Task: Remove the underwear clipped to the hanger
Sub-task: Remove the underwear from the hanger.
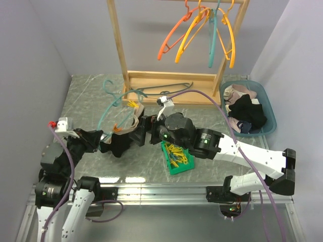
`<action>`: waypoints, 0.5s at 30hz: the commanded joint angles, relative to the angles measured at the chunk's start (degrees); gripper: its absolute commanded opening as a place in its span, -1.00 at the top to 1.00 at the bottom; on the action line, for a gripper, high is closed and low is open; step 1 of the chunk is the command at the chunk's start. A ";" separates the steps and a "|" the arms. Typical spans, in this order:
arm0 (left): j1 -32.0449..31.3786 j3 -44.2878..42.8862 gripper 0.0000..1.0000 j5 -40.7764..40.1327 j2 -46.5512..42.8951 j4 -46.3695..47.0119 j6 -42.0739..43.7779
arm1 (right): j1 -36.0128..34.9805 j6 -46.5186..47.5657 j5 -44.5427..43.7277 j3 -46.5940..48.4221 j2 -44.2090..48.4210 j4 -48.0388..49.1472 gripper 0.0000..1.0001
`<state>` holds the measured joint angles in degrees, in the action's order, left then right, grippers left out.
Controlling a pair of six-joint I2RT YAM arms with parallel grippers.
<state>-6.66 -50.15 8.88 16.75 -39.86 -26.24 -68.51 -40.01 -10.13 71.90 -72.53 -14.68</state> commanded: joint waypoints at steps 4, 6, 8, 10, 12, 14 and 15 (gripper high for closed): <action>1.29 4.09 0.99 9.75 1.61 5.40 -6.46 | -0.22 0.71 -6.39 1.05 -1.03 -2.55 -1.00; 1.29 5.93 0.99 11.93 1.96 5.66 -6.54 | -0.04 1.25 -6.04 0.35 -0.86 -2.55 -1.00; 1.29 7.51 0.99 13.78 3.46 5.93 -6.63 | -0.13 2.13 -5.60 0.00 -0.86 -2.64 -1.00; 1.29 7.35 0.99 12.66 4.34 5.06 -5.24 | -0.13 2.83 -5.16 -0.44 -0.68 -2.99 -1.00; 1.29 6.56 0.99 11.68 5.48 4.53 -4.18 | 0.04 3.27 -4.11 -0.88 -0.77 -3.08 -1.00; 1.29 7.17 0.99 14.39 8.37 5.14 -3.82 | 0.74 3.45 -2.35 -0.62 -1.64 -4.04 -1.00; 1.21 7.61 0.99 15.02 9.43 5.49 -3.73 | 1.09 3.27 -2.35 0.16 -3.04 -5.44 -1.00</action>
<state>-5.69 -42.46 20.14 23.75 -38.48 -30.72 -68.18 -37.82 -13.21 71.18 -74.13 -18.46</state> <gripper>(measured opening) 0.200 0.999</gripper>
